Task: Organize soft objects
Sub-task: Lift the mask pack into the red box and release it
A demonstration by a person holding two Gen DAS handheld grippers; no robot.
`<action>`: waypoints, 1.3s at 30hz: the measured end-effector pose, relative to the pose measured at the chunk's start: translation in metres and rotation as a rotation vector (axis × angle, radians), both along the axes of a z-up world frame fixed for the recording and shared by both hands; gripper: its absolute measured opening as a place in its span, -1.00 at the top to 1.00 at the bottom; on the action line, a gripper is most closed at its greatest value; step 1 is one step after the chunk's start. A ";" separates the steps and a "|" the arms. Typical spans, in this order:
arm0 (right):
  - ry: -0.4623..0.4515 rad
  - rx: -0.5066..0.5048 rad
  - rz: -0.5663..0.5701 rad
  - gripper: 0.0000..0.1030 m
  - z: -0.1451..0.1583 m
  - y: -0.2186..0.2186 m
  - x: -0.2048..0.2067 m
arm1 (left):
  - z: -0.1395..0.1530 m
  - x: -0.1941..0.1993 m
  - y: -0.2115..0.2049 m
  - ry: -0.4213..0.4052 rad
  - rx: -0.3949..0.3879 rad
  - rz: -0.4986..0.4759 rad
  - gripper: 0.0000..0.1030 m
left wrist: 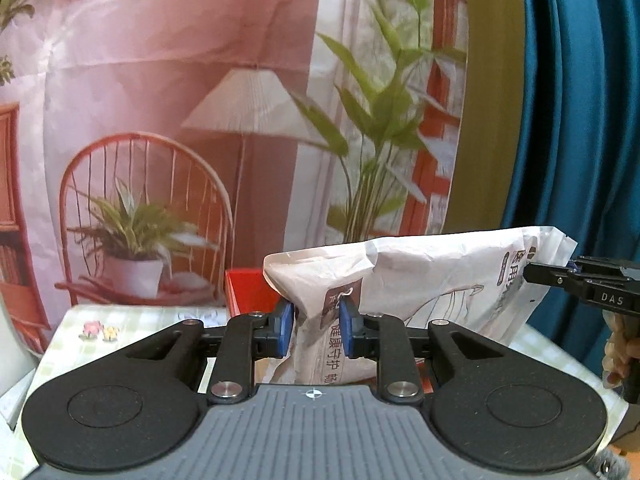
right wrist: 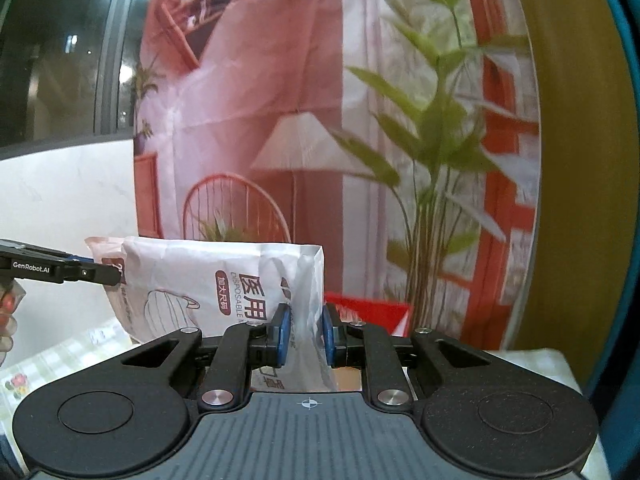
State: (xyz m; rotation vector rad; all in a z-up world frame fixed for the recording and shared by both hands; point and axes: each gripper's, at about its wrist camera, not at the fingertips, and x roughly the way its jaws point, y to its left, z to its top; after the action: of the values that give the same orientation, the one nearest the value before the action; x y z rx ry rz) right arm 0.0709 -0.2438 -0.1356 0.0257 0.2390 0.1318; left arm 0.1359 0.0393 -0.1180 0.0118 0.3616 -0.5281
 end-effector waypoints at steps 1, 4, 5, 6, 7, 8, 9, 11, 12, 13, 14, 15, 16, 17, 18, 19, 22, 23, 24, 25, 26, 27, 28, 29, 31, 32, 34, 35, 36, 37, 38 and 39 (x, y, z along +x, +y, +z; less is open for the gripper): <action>-0.007 0.000 0.000 0.69 0.004 0.000 0.002 | 0.003 0.001 0.000 -0.004 -0.005 0.003 0.50; -0.024 -0.002 0.001 0.69 0.016 -0.001 0.011 | 0.011 0.009 -0.003 -0.013 -0.019 0.016 0.50; -0.028 -0.004 0.000 0.69 0.019 -0.001 0.014 | 0.012 0.013 -0.004 -0.010 -0.019 0.019 0.50; -0.030 -0.007 -0.001 0.70 0.021 -0.001 0.017 | 0.013 0.018 -0.005 -0.001 -0.016 0.020 0.50; -0.029 -0.005 0.000 0.70 0.023 -0.002 0.021 | 0.012 0.025 -0.007 0.017 -0.015 0.022 0.50; -0.020 0.004 0.001 0.70 0.023 -0.005 0.027 | 0.010 0.031 -0.008 0.036 -0.019 0.022 0.50; -0.004 0.020 0.001 0.69 0.023 -0.008 0.034 | 0.008 0.039 -0.009 0.059 -0.024 0.021 0.50; 0.034 0.057 -0.005 0.70 0.020 -0.016 0.048 | 0.001 0.055 -0.012 0.109 -0.024 0.027 0.50; 0.057 0.070 -0.007 0.70 0.017 -0.019 0.056 | -0.004 0.061 -0.011 0.130 -0.024 0.029 0.50; 0.082 0.078 -0.008 0.70 0.014 -0.021 0.064 | -0.008 0.069 -0.013 0.157 -0.025 0.028 0.50; 0.107 0.086 -0.011 0.71 0.009 -0.024 0.072 | -0.013 0.074 -0.013 0.180 -0.027 0.027 0.50; 0.127 0.096 -0.016 0.71 0.004 -0.026 0.077 | -0.017 0.078 -0.015 0.196 -0.024 0.025 0.50; 0.154 0.118 -0.024 0.72 0.000 -0.031 0.085 | -0.021 0.082 -0.016 0.210 -0.012 0.022 0.50; 0.176 0.138 -0.030 0.72 -0.005 -0.034 0.091 | -0.024 0.087 -0.021 0.222 0.010 0.019 0.50; 0.202 0.158 -0.036 0.72 -0.010 -0.039 0.097 | -0.028 0.090 -0.024 0.230 0.031 0.016 0.50; 0.223 0.168 -0.040 0.73 -0.015 -0.042 0.101 | -0.031 0.093 -0.028 0.241 0.053 0.014 0.50; 0.295 0.165 -0.058 0.76 -0.031 -0.045 0.114 | -0.043 0.105 -0.036 0.274 0.104 0.016 0.50; 0.314 0.158 -0.060 0.77 -0.036 -0.045 0.118 | -0.047 0.109 -0.038 0.285 0.120 0.017 0.50; 0.336 0.147 -0.063 0.78 -0.040 -0.045 0.122 | -0.050 0.113 -0.039 0.294 0.134 0.020 0.50; 0.354 0.136 -0.065 0.78 -0.044 -0.043 0.126 | -0.054 0.117 -0.042 0.303 0.149 0.023 0.50; 0.370 0.120 -0.066 0.79 -0.048 -0.041 0.130 | -0.058 0.121 -0.044 0.309 0.166 0.026 0.50; 0.380 0.101 -0.066 0.79 -0.051 -0.039 0.133 | -0.060 0.123 -0.046 0.313 0.182 0.028 0.50; 0.391 0.072 -0.065 0.79 -0.053 -0.035 0.137 | -0.064 0.127 -0.048 0.315 0.198 0.031 0.50; 0.399 0.041 -0.064 0.79 -0.055 -0.032 0.140 | -0.066 0.130 -0.050 0.319 0.212 0.032 0.49; 0.418 -0.028 -0.063 0.79 -0.058 -0.022 0.147 | -0.070 0.135 -0.053 0.324 0.232 0.034 0.48; 0.428 -0.067 -0.067 0.80 -0.060 -0.017 0.151 | -0.071 0.139 -0.055 0.325 0.245 0.033 0.47; 0.437 -0.147 -0.063 0.80 -0.062 -0.006 0.158 | -0.073 0.144 -0.060 0.331 0.260 0.031 0.43; 0.446 -0.182 -0.064 0.80 -0.064 -0.001 0.162 | -0.074 0.148 -0.061 0.338 0.263 0.031 0.34; 0.455 -0.201 -0.064 0.80 -0.066 0.001 0.165 | -0.074 0.150 -0.061 0.341 0.261 0.031 0.33; 0.465 -0.211 -0.065 0.80 -0.067 0.002 0.168 | -0.074 0.152 -0.061 0.336 0.261 0.036 0.32; 0.475 -0.222 -0.065 0.80 -0.069 0.003 0.172 | -0.074 0.154 -0.061 0.331 0.261 0.042 0.31; 0.481 -0.233 -0.062 0.80 -0.071 0.002 0.176 | -0.074 0.156 -0.061 0.327 0.260 0.047 0.30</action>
State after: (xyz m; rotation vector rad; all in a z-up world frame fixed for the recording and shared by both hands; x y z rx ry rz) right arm 0.2467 -0.2413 -0.2062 -0.1685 0.7321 0.0330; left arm 0.2917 -0.0217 -0.1915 0.1687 0.7470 -0.4336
